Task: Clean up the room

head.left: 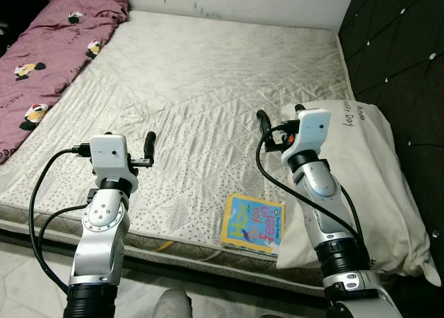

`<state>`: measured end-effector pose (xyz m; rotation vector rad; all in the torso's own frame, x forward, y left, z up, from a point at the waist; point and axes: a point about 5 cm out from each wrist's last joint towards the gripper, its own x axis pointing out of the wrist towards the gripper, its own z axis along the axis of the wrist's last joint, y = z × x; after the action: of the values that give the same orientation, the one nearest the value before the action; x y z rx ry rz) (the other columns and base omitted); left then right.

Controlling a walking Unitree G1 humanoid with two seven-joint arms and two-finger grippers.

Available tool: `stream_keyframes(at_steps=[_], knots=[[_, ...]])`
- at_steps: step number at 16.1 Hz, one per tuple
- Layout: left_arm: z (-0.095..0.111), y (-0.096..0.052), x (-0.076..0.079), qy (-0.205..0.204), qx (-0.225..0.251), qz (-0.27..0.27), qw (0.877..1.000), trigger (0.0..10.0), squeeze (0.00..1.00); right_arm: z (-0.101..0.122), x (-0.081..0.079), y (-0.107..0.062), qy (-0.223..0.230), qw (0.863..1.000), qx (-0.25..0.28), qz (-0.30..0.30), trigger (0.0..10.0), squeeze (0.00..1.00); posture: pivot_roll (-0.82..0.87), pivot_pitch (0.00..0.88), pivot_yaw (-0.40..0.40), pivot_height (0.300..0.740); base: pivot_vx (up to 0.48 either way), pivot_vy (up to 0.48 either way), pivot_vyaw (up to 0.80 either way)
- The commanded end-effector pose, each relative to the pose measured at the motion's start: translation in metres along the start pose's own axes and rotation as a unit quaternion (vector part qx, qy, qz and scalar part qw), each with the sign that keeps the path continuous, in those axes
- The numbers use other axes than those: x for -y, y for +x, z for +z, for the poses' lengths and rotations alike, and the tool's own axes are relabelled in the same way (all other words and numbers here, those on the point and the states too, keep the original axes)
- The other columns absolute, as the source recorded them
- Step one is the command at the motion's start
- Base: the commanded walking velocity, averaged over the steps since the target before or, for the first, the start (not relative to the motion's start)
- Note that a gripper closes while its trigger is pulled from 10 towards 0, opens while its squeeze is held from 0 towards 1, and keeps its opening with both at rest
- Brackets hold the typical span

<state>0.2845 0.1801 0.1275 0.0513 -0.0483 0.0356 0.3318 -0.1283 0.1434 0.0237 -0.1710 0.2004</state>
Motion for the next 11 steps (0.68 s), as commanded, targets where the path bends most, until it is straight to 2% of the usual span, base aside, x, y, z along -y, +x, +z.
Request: stream_keyframes(at_steps=[1,4,5,6,8,11], knots=[[-0.002,0.0,0.0,0.002,-0.006,-0.002,1.0,10.0,0.0,0.0,0.003,0.0,0.001,1.0,0.0,-0.007,10.0,0.0,-0.02,0.0,0.005,0.74,0.0,0.0,0.0],[-0.002,0.0,0.0,0.0,-0.006,-0.001,1.0,10.0,0.0,0.0,0.003,0.0,0.0,1.0,0.0,-0.008,10.0,0.0,-0.02,0.0,0.004,0.74,0.0,0.0,0.0],[0.001,0.002,0.004,-0.04,0.005,-0.012,0.999,10.0,0.0,-0.006,0.004,-0.001,-0.004,1.0,-0.014,-0.015,10.0,0.0,-0.02,0.0,0.002,0.74,0.0,0.48,-0.42],[0.004,0.003,0.006,-0.056,0.013,-0.017,0.998,10.0,0.0,-0.009,0.004,-0.002,-0.005,1.0,-0.02,-0.018,10.0,0.0,-0.02,0.0,0.002,0.74,0.0,0.48,0.0],[0.005,0.003,0.005,-0.043,0.025,-0.012,0.999,10.0,0.0,-0.009,0.004,-0.002,-0.006,1.0,-0.021,-0.018,10.0,0.0,-0.02,0.0,0.002,0.74,0.0,0.48,0.0],[0.003,0.003,0.007,-0.066,0.009,-0.021,0.998,10.0,0.0,-0.01,0.004,-0.003,-0.007,1.0,-0.023,-0.019,10.0,0.0,-0.02,0.0,0.003,0.74,0.0,0.472,0.0]])
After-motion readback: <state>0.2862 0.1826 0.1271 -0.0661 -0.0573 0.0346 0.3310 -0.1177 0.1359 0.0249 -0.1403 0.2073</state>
